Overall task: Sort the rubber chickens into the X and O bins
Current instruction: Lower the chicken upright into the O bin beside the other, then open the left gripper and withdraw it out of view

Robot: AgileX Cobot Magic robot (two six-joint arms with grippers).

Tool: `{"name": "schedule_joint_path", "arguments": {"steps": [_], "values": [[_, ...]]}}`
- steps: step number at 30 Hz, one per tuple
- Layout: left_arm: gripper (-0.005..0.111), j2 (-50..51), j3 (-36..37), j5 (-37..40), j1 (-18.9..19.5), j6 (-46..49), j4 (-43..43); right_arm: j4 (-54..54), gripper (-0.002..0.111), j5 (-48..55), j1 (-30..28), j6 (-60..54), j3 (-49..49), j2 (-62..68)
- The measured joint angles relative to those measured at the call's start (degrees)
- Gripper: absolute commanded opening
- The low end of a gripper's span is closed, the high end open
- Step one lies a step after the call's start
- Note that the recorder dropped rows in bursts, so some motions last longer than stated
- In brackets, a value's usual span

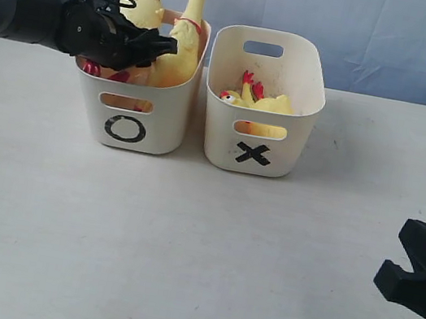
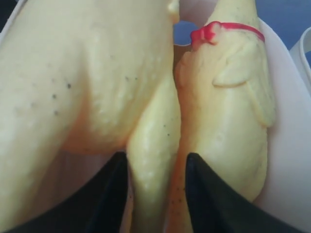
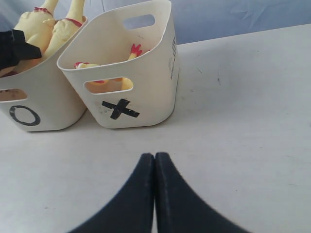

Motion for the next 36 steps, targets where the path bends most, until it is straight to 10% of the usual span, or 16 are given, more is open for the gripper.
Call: {"name": "schedule_joint_path", "arguments": {"steps": [29, 36], "values": [[0.055, -4.7, 0.2, 4.2, 0.0, -0.2, 0.0, 0.0, -0.001, 0.0, 0.0, 0.0, 0.0, 0.0], [0.029, -9.1, 0.2, 4.2, 0.0, -0.2, 1.1, 0.0, -0.001, 0.0, 0.0, 0.0, 0.0, 0.0]]}}
